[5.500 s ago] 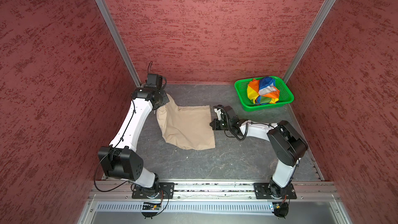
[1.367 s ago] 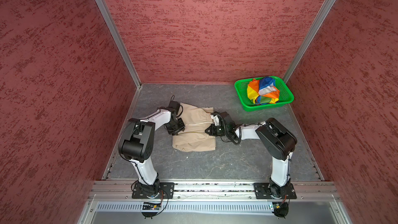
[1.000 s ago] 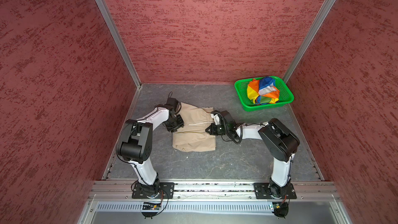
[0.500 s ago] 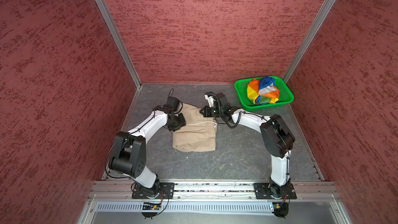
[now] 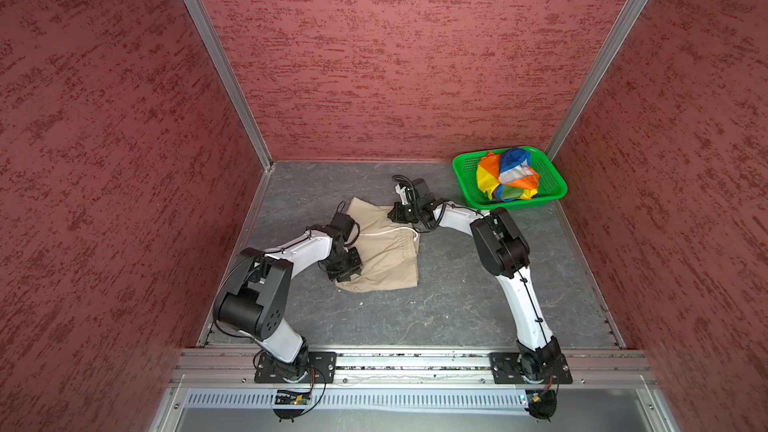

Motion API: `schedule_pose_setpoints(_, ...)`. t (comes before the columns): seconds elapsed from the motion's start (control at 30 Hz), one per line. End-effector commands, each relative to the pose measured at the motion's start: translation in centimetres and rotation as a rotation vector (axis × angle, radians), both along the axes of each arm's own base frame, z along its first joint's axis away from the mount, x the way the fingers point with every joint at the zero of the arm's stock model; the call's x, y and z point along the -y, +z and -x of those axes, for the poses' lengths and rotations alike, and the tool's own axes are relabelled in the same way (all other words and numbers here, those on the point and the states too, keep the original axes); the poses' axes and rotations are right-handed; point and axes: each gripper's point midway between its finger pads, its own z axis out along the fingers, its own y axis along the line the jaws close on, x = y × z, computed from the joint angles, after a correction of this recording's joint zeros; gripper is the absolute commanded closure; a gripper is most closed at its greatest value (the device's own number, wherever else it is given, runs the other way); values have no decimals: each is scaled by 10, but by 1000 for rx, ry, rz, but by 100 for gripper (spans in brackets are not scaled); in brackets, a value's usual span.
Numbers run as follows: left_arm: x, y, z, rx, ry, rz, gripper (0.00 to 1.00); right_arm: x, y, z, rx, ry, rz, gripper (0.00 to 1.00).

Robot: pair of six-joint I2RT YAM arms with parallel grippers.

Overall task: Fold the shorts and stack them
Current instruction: 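Release the shorts and lift both grippers away from the folded bundle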

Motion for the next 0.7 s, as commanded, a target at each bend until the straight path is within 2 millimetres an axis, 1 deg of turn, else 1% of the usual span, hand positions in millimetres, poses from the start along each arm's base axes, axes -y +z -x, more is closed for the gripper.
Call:
schedule_pose_setpoints(0.0, 0, -26, 13, -67, -7, -12, 65, 9, -20, 5, -47, -6, 40, 100)
schedule_pose_setpoints(0.07, 3, -22, 8, -52, -12, -4, 65, 9, -12, 4, -31, -3, 38, 100)
schedule_pose_setpoints(0.17, 8, -11, -3, -32, -24, 10, 65, 9, 7, 3, 4, 6, 35, 100)
schedule_pose_setpoints(0.27, 17, 6, -15, -7, -35, 41, 65, 10, 37, 1, 57, 2, 20, 100)
schedule_pose_setpoints(0.4, 22, 43, -38, 90, -57, 56, 65, 16, 81, 3, 151, -16, -4, 100)
schedule_pose_setpoints(0.47, 18, 65, -50, 158, -67, 40, 63, 22, 100, 6, 206, -34, -2, 100)
schedule_pose_setpoints(0.57, 7, 100, -66, 268, -64, 21, 54, 40, 125, 13, 303, -75, 14, 100)
schedule_pose_setpoints(0.63, -7, 121, -73, 343, -51, -19, 49, 55, 138, 21, 366, -115, 28, 100)
schedule_pose_setpoints(0.67, -15, 127, -75, 370, -37, -42, 46, 62, 145, 25, 394, -133, 29, 99)
